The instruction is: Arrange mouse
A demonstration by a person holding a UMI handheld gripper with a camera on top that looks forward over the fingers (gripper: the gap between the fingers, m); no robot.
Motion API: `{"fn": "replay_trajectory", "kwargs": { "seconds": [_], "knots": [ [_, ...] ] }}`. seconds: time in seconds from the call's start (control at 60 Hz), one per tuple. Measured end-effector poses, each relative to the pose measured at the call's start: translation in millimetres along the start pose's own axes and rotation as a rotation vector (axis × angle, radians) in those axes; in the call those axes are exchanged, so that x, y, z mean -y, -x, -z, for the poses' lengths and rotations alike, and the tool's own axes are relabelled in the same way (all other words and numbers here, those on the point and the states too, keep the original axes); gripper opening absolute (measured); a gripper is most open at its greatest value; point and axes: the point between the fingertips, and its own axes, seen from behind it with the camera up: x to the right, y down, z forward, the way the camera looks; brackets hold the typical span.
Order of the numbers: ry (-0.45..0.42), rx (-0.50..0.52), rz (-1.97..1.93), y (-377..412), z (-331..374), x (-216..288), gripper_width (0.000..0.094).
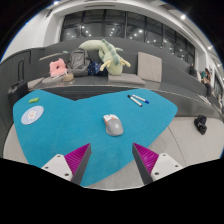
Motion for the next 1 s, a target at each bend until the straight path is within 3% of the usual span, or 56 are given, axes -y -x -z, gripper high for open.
{"fn": "replay_trajectory", "kwargs": {
  "seconds": [0.35, 1.0],
  "knots": [
    [0.002, 0.031, 0.022, -15.6, -94.2, 4.8, 0.0846],
    [0.030, -0.029, -0.033, -32.4, -222.4, 46.0, 0.0854]
  ]
}}
